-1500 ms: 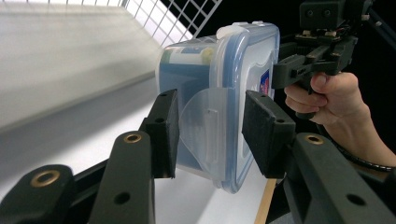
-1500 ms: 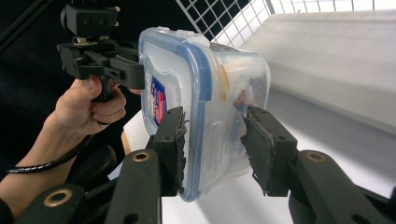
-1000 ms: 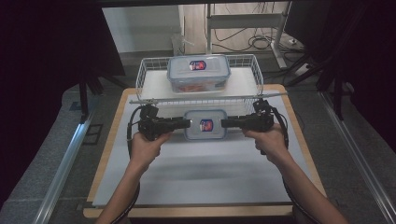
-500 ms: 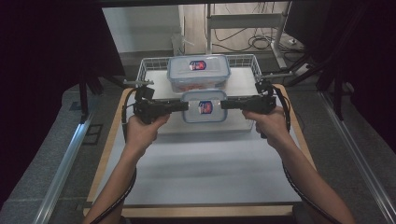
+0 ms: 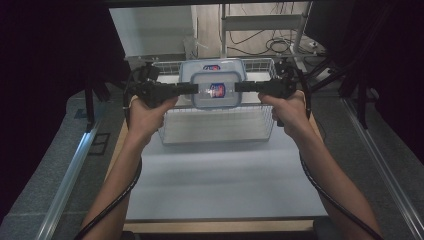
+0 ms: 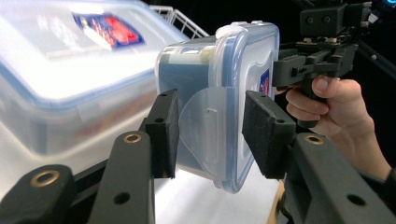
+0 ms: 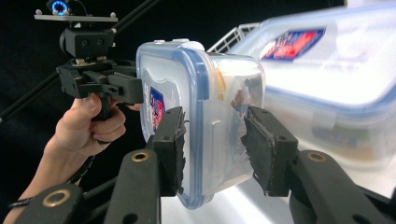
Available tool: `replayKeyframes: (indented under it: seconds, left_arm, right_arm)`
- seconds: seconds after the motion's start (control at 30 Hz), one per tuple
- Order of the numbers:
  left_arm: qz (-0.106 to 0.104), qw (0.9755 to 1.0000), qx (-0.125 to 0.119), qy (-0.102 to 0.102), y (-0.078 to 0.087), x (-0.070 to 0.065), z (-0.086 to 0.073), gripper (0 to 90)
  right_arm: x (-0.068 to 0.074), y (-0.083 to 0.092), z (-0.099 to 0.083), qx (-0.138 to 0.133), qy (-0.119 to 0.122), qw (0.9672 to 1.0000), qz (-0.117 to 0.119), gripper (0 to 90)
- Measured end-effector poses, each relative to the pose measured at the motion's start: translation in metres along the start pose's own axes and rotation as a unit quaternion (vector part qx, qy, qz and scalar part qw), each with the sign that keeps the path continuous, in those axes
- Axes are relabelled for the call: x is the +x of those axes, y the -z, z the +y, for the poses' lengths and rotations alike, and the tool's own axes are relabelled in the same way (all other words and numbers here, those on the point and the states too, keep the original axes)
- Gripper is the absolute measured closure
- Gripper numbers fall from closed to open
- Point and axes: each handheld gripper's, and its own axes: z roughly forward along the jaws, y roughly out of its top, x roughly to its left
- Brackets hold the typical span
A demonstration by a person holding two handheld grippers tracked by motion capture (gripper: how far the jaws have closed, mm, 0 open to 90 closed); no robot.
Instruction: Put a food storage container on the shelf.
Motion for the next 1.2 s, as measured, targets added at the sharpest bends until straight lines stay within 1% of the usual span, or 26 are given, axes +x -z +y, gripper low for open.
replayKeyframes:
  seconds: [0.03,0.1,0.17,0.2,0.27,0.3,0.33,0.4,0.47,0.53,0.6,0.7,0.77,0.83,0.87,0.9,0.97,1.07,1.2]
  left_arm:
    - [-0.001,1.0,-0.002,0.0,0.0,0.001,0.004,57.0]
    - [-0.002,1.0,-0.005,0.003,0.0,0.004,0.012,56.9]
    - [-0.002,1.0,-0.006,0.006,0.0,0.005,0.014,57.0]
    - [-0.003,0.9999,-0.009,0.01,-0.001,0.009,0.018,56.9]
    - [-0.002,0.9999,-0.01,0.011,-0.002,0.01,0.019,56.9]
    - [-0.002,0.9998,-0.012,0.016,-0.004,0.013,0.023,56.9]
    - [-0.002,0.9998,-0.012,0.016,-0.004,0.013,0.023,56.9]
    - [-0.002,0.9997,-0.014,0.022,-0.006,0.018,0.029,56.9]
    - [-0.001,0.9996,-0.014,0.023,-0.006,0.019,0.032,56.9]
    - [0.002,0.9995,-0.018,0.027,-0.007,0.021,0.039,56.9]
    - [0.004,0.9994,-0.019,0.028,-0.007,0.022,0.041,56.9]
    - [0.007,0.999,-0.024,0.037,-0.009,0.027,0.047,56.9]
    - [0.007,0.9988,-0.026,0.04,-0.01,0.028,0.047,56.9]
    - [0.007,0.9986,-0.028,0.045,-0.013,0.032,0.046,56.8]
    - [0.007,0.9986,-0.028,0.045,-0.013,0.032,0.046,56.7]
    - [0.006,0.9983,-0.028,0.051,-0.016,0.036,0.044,56.7]
    - [0.005,0.9983,-0.027,0.052,-0.016,0.038,0.043,56.7]
    - [0.005,0.9977,-0.031,0.061,-0.018,0.044,0.041,56.6]
    - [0.009,0.9974,-0.032,0.064,-0.018,0.046,0.041,56.5]
  right_arm:
    - [0.0,-0.001,0.008,-0.007,0.0,1.0,-0.001,58.0]
    - [0.0,-0.002,0.013,-0.01,-0.001,0.9999,-0.002,57.9]
    - [-0.001,-0.002,0.016,-0.011,-0.002,0.9999,-0.004,57.9]
    - [-0.002,-0.003,0.021,-0.014,-0.007,0.9999,-0.007,57.8]
    - [-0.004,-0.005,0.025,-0.016,-0.01,0.9998,-0.01,57.6]
    - [-0.005,-0.006,0.028,-0.018,-0.013,0.9997,-0.012,57.6]
    - [-0.005,-0.006,0.028,-0.018,-0.013,0.9997,-0.012,57.6]
    - [-0.009,-0.007,0.034,-0.022,-0.021,0.9995,-0.013,57.6]
    - [-0.01,-0.008,0.035,-0.023,-0.022,0.9994,-0.013,57.6]
    - [-0.014,-0.01,0.039,-0.029,-0.029,0.9991,-0.01,57.6]
    - [-0.016,-0.011,0.04,-0.031,-0.029,0.9991,-0.009,57.6]
    - [-0.022,-0.014,0.046,-0.035,-0.039,0.9986,-0.005,57.5]
    - [-0.023,-0.015,0.047,-0.035,-0.039,0.9986,-0.006,57.5]
    - [-0.028,-0.017,0.049,-0.035,-0.044,0.9984,-0.006,57.5]
    - [-0.028,-0.017,0.049,-0.035,-0.044,0.9984,-0.006,57.5]
    - [-0.031,-0.018,0.05,-0.035,-0.047,0.9982,-0.007,57.5]
    - [-0.032,-0.018,0.051,-0.035,-0.05,0.9981,-0.009,57.5]
    - [-0.036,-0.022,0.052,-0.034,-0.052,0.998,-0.012,57.5]
    - [-0.038,-0.025,0.052,-0.034,-0.059,0.9976,-0.011,57.4]
